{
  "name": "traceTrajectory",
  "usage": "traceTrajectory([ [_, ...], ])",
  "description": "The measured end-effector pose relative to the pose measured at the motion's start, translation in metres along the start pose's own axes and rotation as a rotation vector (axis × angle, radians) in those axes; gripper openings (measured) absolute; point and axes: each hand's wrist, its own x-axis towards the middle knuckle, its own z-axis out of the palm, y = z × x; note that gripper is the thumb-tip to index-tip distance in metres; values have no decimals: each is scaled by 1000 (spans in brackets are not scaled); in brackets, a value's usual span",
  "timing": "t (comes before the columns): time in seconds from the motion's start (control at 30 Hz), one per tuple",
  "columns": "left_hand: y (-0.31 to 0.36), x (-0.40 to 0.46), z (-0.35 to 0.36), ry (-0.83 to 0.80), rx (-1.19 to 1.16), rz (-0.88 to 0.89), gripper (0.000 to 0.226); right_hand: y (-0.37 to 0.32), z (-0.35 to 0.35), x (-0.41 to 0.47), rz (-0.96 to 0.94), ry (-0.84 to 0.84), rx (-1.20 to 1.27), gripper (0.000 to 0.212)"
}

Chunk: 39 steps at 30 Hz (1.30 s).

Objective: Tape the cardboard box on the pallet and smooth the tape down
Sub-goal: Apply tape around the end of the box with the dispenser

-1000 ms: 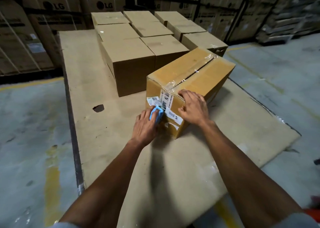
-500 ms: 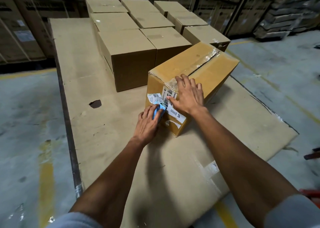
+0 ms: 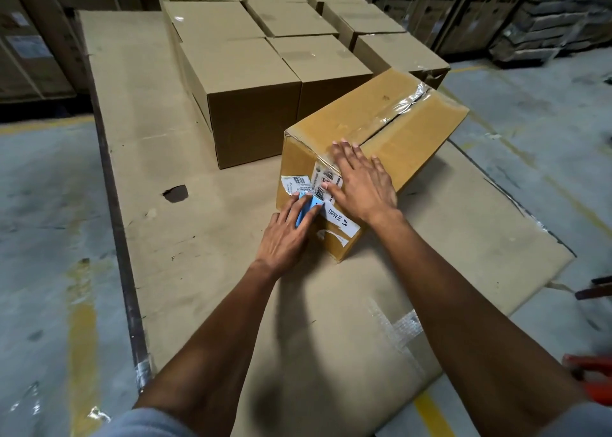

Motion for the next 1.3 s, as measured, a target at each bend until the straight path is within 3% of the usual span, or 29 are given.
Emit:
traceTrajectory([
  [0.3, 0, -11, -15, 7, 76, 77, 92, -5, -9, -7, -7, -22, -28, 108],
  [0.47, 2, -6, -27, -23, 158, 96, 85, -5, -13, -6, 5, -80, -46, 135],
  [0.6, 1, 0, -32, -44, 178, 119, 85, -8, -19, -2, 22, -149, -55, 144],
  [0.9, 2, -1, -33, -121, 121, 127, 105, -15, -15, 6, 38, -154, -71, 137],
  [1.3, -10, 2, -22, -67, 193, 138, 97, -17, -10, 6, 68, -132, -105, 131],
])
